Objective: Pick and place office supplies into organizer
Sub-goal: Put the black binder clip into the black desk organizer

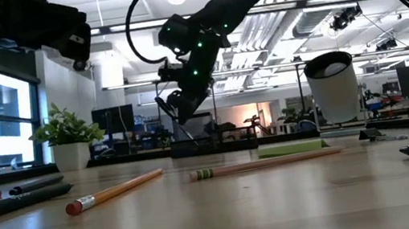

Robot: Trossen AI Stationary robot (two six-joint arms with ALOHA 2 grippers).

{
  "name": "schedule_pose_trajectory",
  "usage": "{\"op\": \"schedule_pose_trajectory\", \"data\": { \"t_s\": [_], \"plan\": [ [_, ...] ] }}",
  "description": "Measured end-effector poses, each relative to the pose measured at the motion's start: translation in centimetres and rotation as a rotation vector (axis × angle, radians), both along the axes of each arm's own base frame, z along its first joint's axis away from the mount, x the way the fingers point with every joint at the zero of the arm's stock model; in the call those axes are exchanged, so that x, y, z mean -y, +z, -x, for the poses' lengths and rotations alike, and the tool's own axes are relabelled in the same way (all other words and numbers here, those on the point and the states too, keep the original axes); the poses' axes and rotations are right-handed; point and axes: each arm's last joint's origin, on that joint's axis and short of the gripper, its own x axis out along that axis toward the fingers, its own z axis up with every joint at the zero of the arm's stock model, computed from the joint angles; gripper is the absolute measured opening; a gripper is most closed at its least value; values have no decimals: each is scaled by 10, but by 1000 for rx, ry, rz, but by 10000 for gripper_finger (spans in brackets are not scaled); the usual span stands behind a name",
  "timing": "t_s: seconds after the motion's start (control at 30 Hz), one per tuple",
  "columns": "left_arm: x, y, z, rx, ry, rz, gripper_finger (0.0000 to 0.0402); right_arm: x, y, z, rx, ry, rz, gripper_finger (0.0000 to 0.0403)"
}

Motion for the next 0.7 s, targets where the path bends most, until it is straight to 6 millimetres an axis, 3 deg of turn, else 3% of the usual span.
{"op": "schedule_pose_trajectory", "data": {
  "t_s": [0.13, 0.3, 0.5, 0.7],
  "plan": [
    [0, 0, 0, 0, 0, 0, 40, -2, -2, 2, -24, -18, -22, 245],
    [0, 0, 0, 0, 0, 0, 40, -14, -7, 10, -42, -161, -148, 247],
    [0, 0, 0, -1, 0, 2, 40, -26, -17, 27, -190, -240, -319, 247],
    [0, 0, 0, -5, 4, 24, 40, -21, -30, 30, -163, -253, -323, 247]
  ]
}}
